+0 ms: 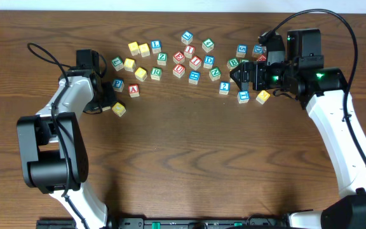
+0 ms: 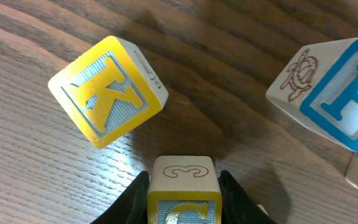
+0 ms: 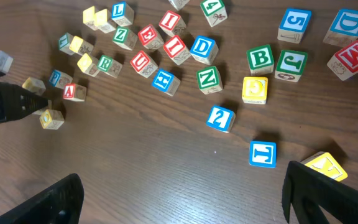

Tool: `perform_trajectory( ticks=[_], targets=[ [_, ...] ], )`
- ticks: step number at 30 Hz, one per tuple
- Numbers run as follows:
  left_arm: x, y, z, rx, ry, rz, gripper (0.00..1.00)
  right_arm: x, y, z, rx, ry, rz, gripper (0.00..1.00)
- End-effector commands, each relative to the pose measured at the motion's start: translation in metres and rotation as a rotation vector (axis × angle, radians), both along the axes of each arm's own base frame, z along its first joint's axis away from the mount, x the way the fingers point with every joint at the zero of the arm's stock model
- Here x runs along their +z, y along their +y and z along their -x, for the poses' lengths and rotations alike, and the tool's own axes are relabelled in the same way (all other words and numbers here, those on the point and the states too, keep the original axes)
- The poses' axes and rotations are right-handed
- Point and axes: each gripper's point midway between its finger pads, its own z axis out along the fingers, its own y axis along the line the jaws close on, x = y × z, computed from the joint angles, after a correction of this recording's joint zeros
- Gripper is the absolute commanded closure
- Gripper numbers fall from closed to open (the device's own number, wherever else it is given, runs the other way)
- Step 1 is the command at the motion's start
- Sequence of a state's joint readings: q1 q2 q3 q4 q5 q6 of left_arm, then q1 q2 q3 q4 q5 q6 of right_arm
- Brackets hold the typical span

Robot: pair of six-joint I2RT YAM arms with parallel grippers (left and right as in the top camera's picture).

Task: Spell out CORL
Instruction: 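Carry the C block forward to open table and release it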

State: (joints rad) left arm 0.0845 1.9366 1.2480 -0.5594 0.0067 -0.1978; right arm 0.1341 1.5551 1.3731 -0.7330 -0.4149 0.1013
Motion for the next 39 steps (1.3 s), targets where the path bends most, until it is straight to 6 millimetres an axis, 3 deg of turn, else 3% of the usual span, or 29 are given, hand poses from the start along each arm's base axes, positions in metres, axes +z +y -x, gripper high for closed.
perform_trajectory(
  ticks=[1, 7, 8, 12, 13, 17, 19, 27, 32, 39],
  targets=[
    [0.034, 0.001, -0.01, -0.008, -0.09, -0.007, 0.74, 0.007, -0.003, -0.004, -0.003, -0.021, -0.001, 0.01],
    [0.093, -0.013, -0.012, -0.044, -0.222, -0.012, 0.74, 0.007, -0.003, -0.004, -0.004, -0.021, 0.0, 0.01],
    [0.111, -0.029, -0.01, -0.08, -0.258, -0.009, 0.74, 0.007, -0.004, -0.005, -0.01, -0.022, 0.008, 0.01],
    [0.126, -0.075, -0.001, -0.194, -0.278, 0.006, 0.74, 0.006, -0.006, -0.006, -0.018, -0.022, 0.017, 0.01],
    [0.12, -0.103, 0.006, -0.266, -0.25, 0.015, 0.74, 0.006, -0.006, -0.006, -0.018, -0.022, 0.017, 0.01],
    [0.093, -0.143, 0.024, -0.37, -0.144, 0.022, 0.74, 0.004, -0.007, -0.004, -0.022, -0.014, 0.025, 0.01],
    [0.08, -0.153, 0.029, -0.397, -0.103, 0.019, 0.74, 0.003, -0.009, -0.004, -0.029, -0.009, 0.034, 0.01],
    [0.031, -0.162, 0.039, -0.385, 0.033, 0.026, 0.74, 0.002, -0.01, -0.003, -0.03, -0.006, 0.037, 0.01],
    [0.02, -0.174, 0.041, -0.408, 0.057, 0.088, 0.74, 0.002, -0.01, -0.004, -0.03, -0.007, 0.037, 0.01],
    [0.006, -0.174, 0.033, -0.462, 0.054, 0.065, 0.74, 0.002, -0.01, -0.004, -0.03, -0.006, 0.037, 0.01]
  ],
)
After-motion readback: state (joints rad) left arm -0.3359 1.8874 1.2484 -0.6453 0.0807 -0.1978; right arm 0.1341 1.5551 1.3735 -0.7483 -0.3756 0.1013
